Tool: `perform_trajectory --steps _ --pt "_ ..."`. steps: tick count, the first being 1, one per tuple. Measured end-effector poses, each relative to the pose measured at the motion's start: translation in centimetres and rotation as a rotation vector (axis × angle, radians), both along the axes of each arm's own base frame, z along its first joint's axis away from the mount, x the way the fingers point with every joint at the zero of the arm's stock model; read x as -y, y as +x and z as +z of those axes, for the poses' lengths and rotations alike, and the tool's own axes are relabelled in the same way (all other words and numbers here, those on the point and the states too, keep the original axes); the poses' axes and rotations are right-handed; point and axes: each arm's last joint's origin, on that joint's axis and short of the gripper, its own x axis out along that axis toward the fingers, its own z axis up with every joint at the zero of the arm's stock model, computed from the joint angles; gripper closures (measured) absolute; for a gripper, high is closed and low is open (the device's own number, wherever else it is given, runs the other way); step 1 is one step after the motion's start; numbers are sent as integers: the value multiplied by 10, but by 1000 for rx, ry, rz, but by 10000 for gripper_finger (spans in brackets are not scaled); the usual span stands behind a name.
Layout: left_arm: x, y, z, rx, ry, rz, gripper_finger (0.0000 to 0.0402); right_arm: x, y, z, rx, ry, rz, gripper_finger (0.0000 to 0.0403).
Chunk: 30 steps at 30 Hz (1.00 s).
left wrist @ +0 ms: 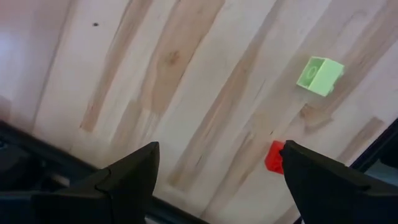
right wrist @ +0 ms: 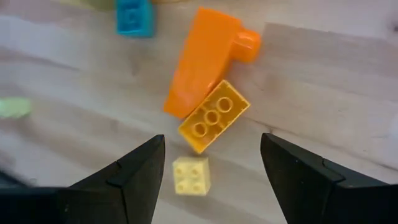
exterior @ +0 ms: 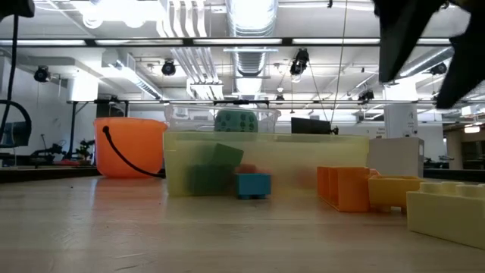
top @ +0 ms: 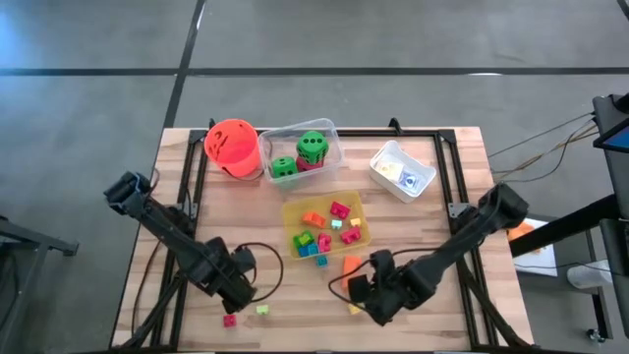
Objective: Pick & Place Toys
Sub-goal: Put the yellow game piece into the yellow bin
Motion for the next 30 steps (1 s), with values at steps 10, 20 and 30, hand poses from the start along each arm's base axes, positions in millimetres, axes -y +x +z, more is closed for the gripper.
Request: perform_trajectory --steps 10,20,30 --pt "4 -6 -3 50 -51 -70 78 -10 17 -39 -81 26 -109 145" --pt "6 -11 1 61 -71 -90 78 -8 35 -66 -177 29 -119 145" --pt "6 -11 1 61 -71 -91 77 7 40 -69 -216 -1 -105 219"
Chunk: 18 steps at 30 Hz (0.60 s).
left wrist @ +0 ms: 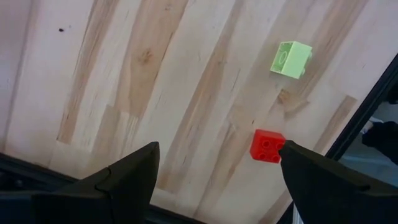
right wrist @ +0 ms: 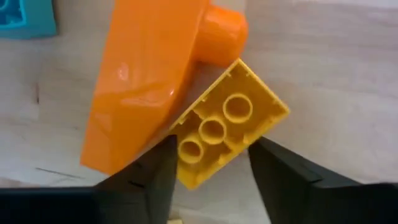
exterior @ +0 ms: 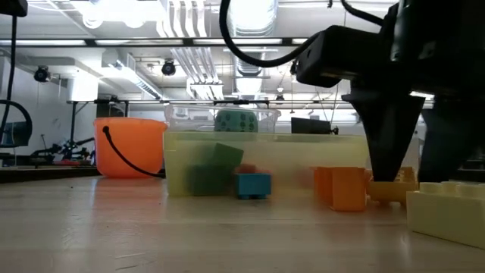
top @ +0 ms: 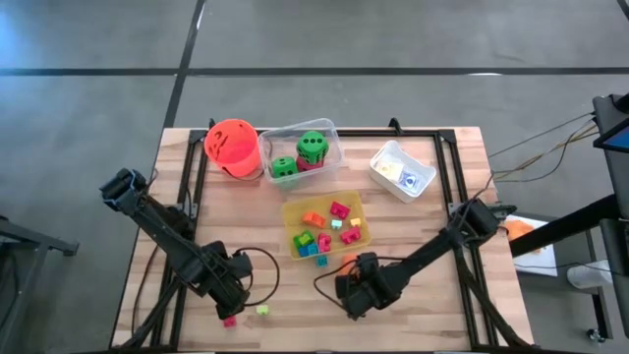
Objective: Pick & Place Toys
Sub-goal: Put the yellow game piece into the yellow bin
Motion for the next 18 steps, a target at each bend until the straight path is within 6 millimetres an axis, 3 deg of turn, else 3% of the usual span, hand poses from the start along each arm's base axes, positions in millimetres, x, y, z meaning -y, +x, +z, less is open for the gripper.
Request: perform_trajectory --steps 8,18 --pt "0 0 0 5 -4 4 77 6 0 -3 -17 -12 25 331" --pt "0 1 0 6 -5 4 77 5 -1 -3 -30 -3 32 336"
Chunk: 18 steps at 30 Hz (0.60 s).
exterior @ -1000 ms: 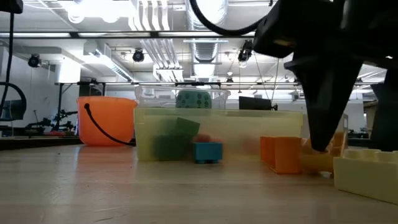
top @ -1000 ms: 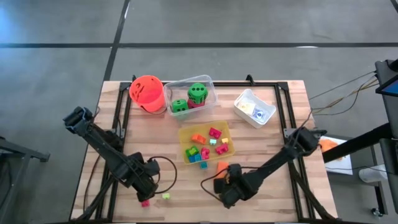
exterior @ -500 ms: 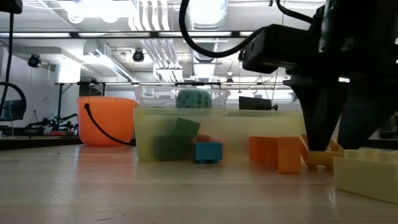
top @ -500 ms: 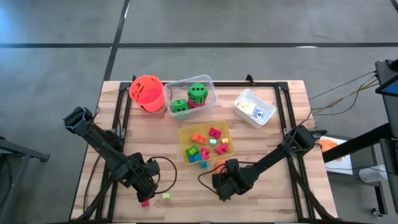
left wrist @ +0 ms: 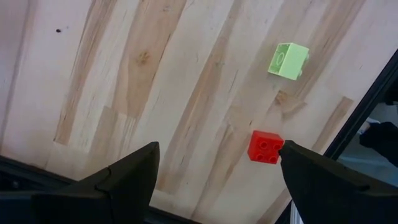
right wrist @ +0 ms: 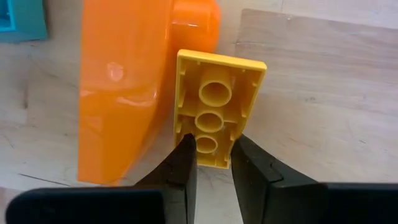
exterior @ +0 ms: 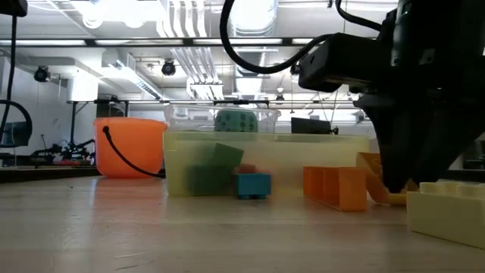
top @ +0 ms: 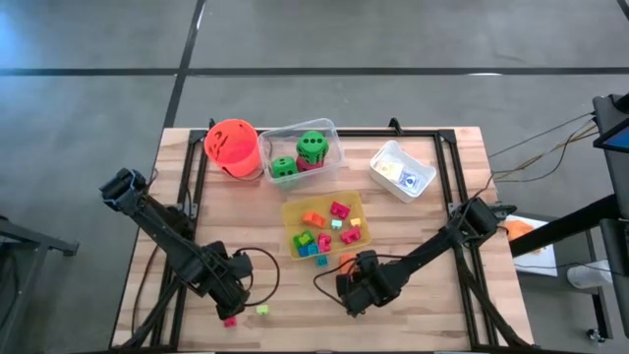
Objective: Pick & Place Toys
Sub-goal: Put the yellow game piece into the yellow bin
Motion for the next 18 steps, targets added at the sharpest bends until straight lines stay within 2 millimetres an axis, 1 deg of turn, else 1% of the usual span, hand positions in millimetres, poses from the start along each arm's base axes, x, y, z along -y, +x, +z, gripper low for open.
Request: perform_trajectory --steps 4,7,12,14,18 --pt "0 0 0 0 0 -1 77 -4 -1 3 -6 17 23 336" --pt "0 0 0 1 0 -1 77 -9 -3 11 6 32 50 336" --pt "0 0 0 4 3 -1 77 -13 -12 37 23 23 82 336" --pt "0 0 0 7 6 -4 77 -15 -16 50 45 10 106 336" --pt "-1 0 -1 7 12 -20 77 -10 -23 79 118 -12 162 336"
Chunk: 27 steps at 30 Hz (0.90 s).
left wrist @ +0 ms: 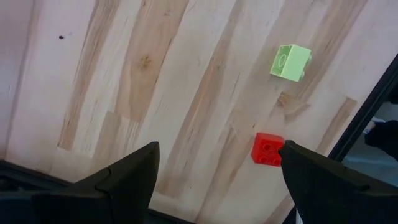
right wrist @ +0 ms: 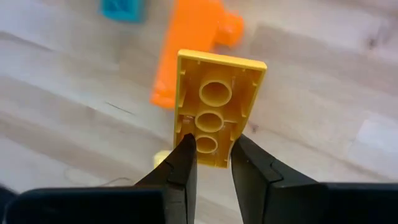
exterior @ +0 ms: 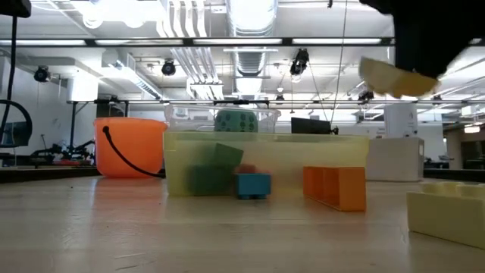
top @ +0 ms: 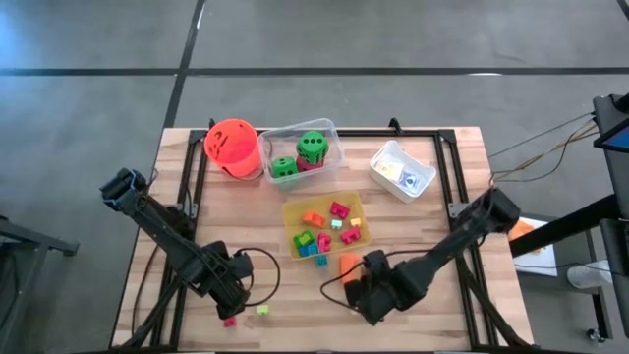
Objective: Pick & Place Toys
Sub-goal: Put the yellow game piece into the yellow bin
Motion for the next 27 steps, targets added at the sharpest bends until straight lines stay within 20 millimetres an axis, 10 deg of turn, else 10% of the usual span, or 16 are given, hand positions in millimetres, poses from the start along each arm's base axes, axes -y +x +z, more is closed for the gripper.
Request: perform_trajectory --steps 13,27 --pt "0 1 0 13 -2 3 77 86 26 39 65 -143 90 336" --pt "2 1 0 14 -16 46 78 164 51 8 -122 -103 309 336"
